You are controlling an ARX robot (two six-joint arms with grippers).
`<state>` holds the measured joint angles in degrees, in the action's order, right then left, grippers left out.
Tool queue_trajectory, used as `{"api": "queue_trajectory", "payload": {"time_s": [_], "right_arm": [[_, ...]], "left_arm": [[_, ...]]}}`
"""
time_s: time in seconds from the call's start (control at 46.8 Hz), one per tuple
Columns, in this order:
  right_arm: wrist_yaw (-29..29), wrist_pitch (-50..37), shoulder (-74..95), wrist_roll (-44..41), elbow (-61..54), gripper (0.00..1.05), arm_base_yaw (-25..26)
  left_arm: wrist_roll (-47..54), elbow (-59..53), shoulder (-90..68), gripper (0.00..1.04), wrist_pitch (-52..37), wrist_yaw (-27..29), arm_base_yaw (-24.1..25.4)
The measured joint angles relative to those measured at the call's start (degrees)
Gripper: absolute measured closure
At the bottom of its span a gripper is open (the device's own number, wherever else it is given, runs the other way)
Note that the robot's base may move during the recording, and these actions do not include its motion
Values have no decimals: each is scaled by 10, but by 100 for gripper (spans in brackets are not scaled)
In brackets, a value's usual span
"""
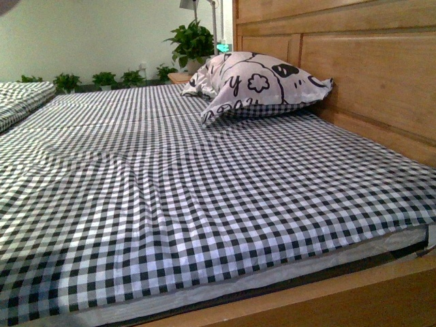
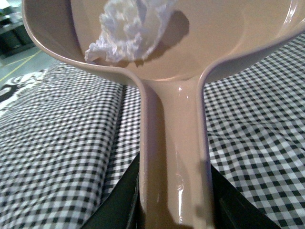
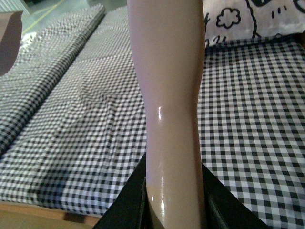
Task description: Clean up trash
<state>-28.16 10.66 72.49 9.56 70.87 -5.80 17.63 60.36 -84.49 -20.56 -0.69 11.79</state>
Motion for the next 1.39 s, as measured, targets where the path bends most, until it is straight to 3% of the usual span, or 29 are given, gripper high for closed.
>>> {"api": "queue_trajectory", "payload": {"time_s": [0.192, 0.342, 0.577, 0.813, 1.39], "right_arm": [[19, -12, -160, 43, -52, 85, 9], [68, -25, -250, 75, -92, 85, 6], [154, -3, -359, 82, -128, 85, -48], [196, -12, -381, 59, -141, 85, -81], [211, -5, -379, 46, -150, 85, -85]], "left_arm": [[-42, -104, 201, 78, 40, 69, -53], [-70, -179, 339, 78, 86, 120, -84], [-110, -270, 527, 78, 174, 221, -158], [-151, -329, 633, 78, 226, 298, -224], [-169, -337, 643, 78, 229, 297, -234]]}}
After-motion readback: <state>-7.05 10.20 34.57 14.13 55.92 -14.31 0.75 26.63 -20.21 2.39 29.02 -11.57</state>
